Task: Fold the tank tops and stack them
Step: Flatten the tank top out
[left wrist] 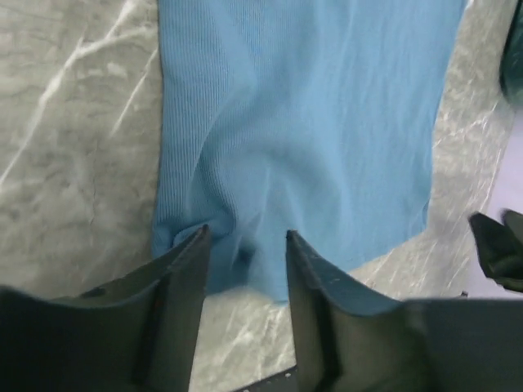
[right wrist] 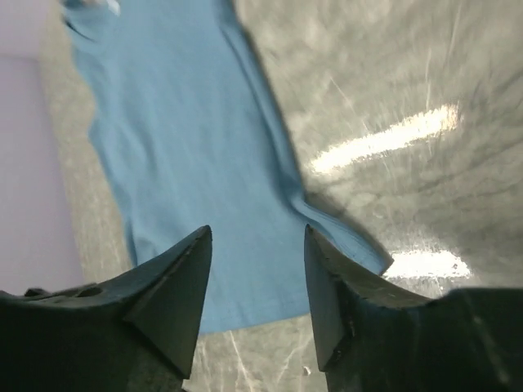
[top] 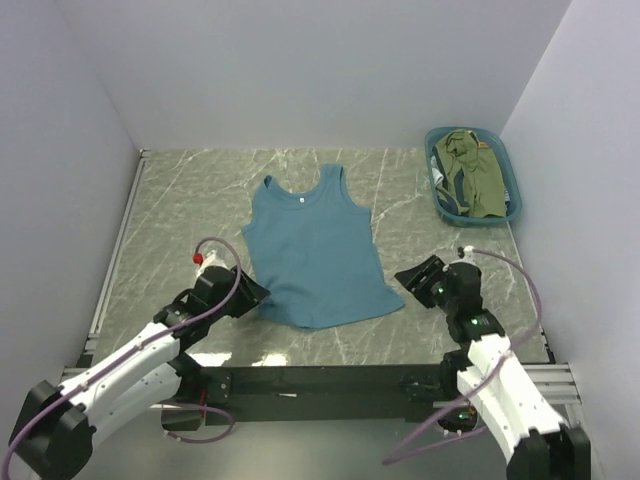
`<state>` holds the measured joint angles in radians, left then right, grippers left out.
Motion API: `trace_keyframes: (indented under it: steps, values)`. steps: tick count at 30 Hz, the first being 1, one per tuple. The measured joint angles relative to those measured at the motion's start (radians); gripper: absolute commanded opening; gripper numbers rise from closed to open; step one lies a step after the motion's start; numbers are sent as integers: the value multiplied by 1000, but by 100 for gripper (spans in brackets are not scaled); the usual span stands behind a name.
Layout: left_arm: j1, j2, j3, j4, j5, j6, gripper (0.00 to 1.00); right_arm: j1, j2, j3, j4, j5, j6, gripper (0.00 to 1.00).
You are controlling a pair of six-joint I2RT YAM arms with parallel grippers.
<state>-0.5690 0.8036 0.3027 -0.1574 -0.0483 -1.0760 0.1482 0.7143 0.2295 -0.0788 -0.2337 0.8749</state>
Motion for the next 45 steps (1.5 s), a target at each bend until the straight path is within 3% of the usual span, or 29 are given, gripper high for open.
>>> trace_keyframes:
  steps: [5,8,10,12,16,19,22,26,30,38,45]
  values:
    - [-15,-75,87,-180,-64,-33,54,0,-169,77,-165,82,-33,60]
    - [-15,-91,157,-254,-136,-37,54,31,-128,133,-183,96,-64,58]
    - [-6,-54,214,-286,-187,-28,52,130,-58,169,-185,137,-72,58]
    - [22,31,283,-286,-214,-8,50,302,50,237,-195,192,-80,57]
    - [186,302,422,-217,-185,69,32,596,307,402,-182,290,-85,52]
    - [303,537,499,-158,-141,132,32,702,425,468,-159,325,-88,51]
    - [337,705,551,-127,-106,177,36,749,533,500,-140,365,-88,50]
    - [338,809,581,-113,-68,203,41,751,609,487,-141,431,-84,50]
    - [339,841,625,-99,-58,204,41,691,612,421,-129,473,-73,50]
    - [339,950,695,-71,-57,198,31,552,525,267,-116,497,-46,50]
    - [341,983,747,-98,-93,198,30,461,496,243,-117,463,-36,51]
